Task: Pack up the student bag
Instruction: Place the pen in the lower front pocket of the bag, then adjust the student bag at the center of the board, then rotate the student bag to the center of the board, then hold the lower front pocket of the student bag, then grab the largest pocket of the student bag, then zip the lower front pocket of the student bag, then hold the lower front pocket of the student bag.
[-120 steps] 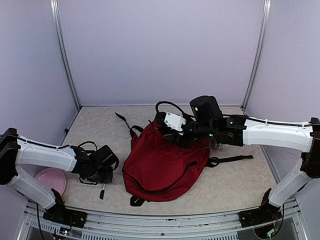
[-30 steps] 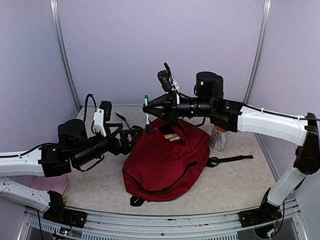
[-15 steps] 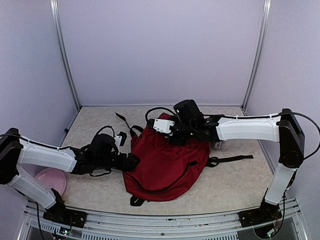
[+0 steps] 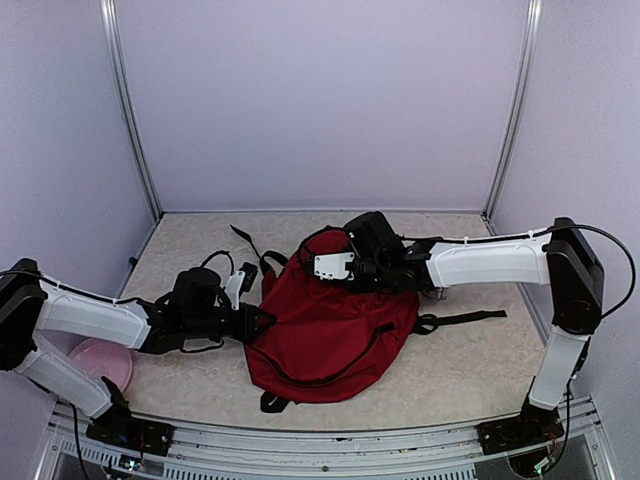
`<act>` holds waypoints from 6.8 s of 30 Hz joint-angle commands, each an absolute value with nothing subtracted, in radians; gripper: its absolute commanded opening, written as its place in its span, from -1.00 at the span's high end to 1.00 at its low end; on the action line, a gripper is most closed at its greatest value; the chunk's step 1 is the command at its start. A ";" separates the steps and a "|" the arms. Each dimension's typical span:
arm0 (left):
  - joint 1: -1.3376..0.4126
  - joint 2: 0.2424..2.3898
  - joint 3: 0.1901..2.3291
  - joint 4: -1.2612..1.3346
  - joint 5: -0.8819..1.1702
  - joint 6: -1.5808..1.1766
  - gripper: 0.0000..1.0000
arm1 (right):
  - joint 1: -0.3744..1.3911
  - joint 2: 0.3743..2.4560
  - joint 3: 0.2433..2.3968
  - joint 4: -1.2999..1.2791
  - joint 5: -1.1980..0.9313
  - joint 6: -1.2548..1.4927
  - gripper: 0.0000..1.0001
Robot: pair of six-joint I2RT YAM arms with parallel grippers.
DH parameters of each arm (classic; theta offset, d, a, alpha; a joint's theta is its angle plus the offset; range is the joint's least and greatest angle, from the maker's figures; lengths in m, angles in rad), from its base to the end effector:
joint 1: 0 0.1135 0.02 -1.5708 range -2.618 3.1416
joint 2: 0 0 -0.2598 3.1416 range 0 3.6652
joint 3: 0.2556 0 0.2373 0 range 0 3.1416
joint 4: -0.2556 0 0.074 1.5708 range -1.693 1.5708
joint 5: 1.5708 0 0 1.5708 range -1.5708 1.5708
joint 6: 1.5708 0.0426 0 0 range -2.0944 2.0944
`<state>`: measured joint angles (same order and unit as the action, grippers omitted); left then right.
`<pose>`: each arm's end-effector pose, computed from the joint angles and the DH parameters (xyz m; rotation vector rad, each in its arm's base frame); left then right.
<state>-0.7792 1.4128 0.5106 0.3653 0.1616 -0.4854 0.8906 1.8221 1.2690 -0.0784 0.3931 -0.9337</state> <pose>0.1860 -0.1934 0.1677 0.4295 2.1989 -0.8982 0.2661 0.3030 0.2287 -1.5834 1.5031 -0.4562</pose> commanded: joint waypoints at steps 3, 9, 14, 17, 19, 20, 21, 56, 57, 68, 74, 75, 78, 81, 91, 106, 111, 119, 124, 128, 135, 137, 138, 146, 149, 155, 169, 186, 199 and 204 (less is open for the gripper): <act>-0.799 1.293 0.422 0.423 0.186 -0.522 1.00 | 0.910 1.807 1.350 -0.237 0.374 -0.797 -0.04; -0.842 1.182 0.349 0.421 0.145 -0.566 1.00 | 0.977 1.713 1.372 -0.332 0.198 -0.654 -0.17; -0.887 1.091 0.285 0.392 0.113 -0.592 1.00 | 0.979 1.626 1.404 -0.392 -0.056 -0.450 -0.12; -0.906 1.026 0.240 0.377 0.096 -0.612 1.00 | 0.979 1.555 1.362 -0.337 -0.171 -0.302 -0.11; -0.917 0.976 0.208 0.375 0.095 -0.628 1.00 | 0.974 1.520 1.333 -0.290 -0.168 -0.140 -0.14; -0.921 0.955 0.194 0.372 0.093 -0.633 1.00 | 0.967 1.508 1.322 -0.276 -0.136 -0.063 -0.22; -0.928 0.934 0.183 0.369 0.091 -0.637 1.00 | 0.959 1.501 1.311 -0.273 -0.094 0.014 -0.40; -0.812 1.290 0.981 -0.303 0.423 -0.267 -0.97 | 0.636 1.588 0.914 0.029 -0.263 0.598 -0.44; -0.809 1.283 0.974 -0.305 0.424 -0.265 -0.97 | 0.634 1.619 0.947 0.024 -0.265 0.580 -0.36; -0.695 1.116 0.833 -0.253 0.160 -0.355 -0.98 | 0.552 2.014 1.478 -0.122 -0.384 0.345 0.52; -0.539 1.078 0.592 0.003 0.194 -0.573 -0.89 | 0.543 2.109 1.789 -0.281 -0.343 0.260 0.41; -0.529 1.079 0.557 0.056 0.214 -0.599 -0.88 | 0.543 2.093 1.800 -0.300 -0.319 0.250 0.33; -0.524 1.084 0.478 0.180 0.208 -0.643 -0.78 | 0.544 2.023 1.783 -0.326 -0.231 0.233 0.10; -0.519 1.113 0.433 0.289 0.202 -0.669 -0.62 | 0.570 1.939 1.719 -0.322 -0.120 0.205 0.11; -0.491 1.250 0.426 0.492 0.254 -0.764 -0.44 | 1.018 1.846 1.521 -0.009 0.148 -0.373 0.14; -0.457 1.467 0.477 0.632 0.329 -0.822 -0.39 | 1.145 2.104 1.743 -0.213 0.384 -0.700 0.10; -0.457 1.533 0.493 0.661 0.370 -0.848 -0.35 | 1.146 2.166 1.812 -0.259 0.458 -0.742 0.05; -0.461 1.548 0.473 0.735 0.421 -0.877 0.66 | 1.146 2.244 1.921 -0.322 0.497 -0.794 0.05; -0.470 1.540 0.454 0.769 0.433 -0.884 1.00 | 1.149 2.232 1.925 -0.375 0.460 -0.777 0.03; -0.484 1.520 0.452 0.779 0.429 -0.876 1.00 | 1.146 2.243 1.926 -0.377 0.495 -0.774 0.30; -0.491 1.466 0.448 0.760 0.414 -0.863 1.00 | 1.142 2.252 1.922 -0.394 0.514 -0.757 0.65; -0.492 1.448 0.446 0.747 0.403 -0.857 1.00 | 1.138 2.246 1.922 -0.398 0.525 -0.744 0.86; -0.492 1.442 0.445 0.739 0.400 -0.853 1.00 | 1.136 2.239 1.923 -0.400 0.528 -0.734 0.95; -0.492 1.402 0.438 0.666 0.362 -0.813 1.00 | 1.103 2.146 1.896 -0.401 0.438 -0.552 1.00; -0.494 1.400 0.429 0.647 0.356 -0.804 1.00 | 1.070 2.080 1.855 -0.354 0.323 -0.393 1.00; -0.497 1.386 0.419 0.620 0.344 -0.794 1.00 | 0.957 1.911 1.584 -0.105 0.002 -0.045 1.00; -0.495 1.294 0.367 0.518 0.270 -0.766 1.00 | 0.755 1.764 1.155 0.402 -0.289 0.385 1.00; -0.581 1.151 0.407 0.355 0.093 -0.564 -0.10 | 0.756 1.806 1.264 0.383 -0.368 0.345 1.00; -0.873 1.200 0.563 0.388 -0.154 0.097 -0.36 | 0.797 1.821 1.343 0.347 -0.473 0.383 1.00; -0.850 1.331 0.666 0.412 -0.038 0.177 -0.03 | 0.801 1.845 1.386 0.302 -0.475 0.403 1.00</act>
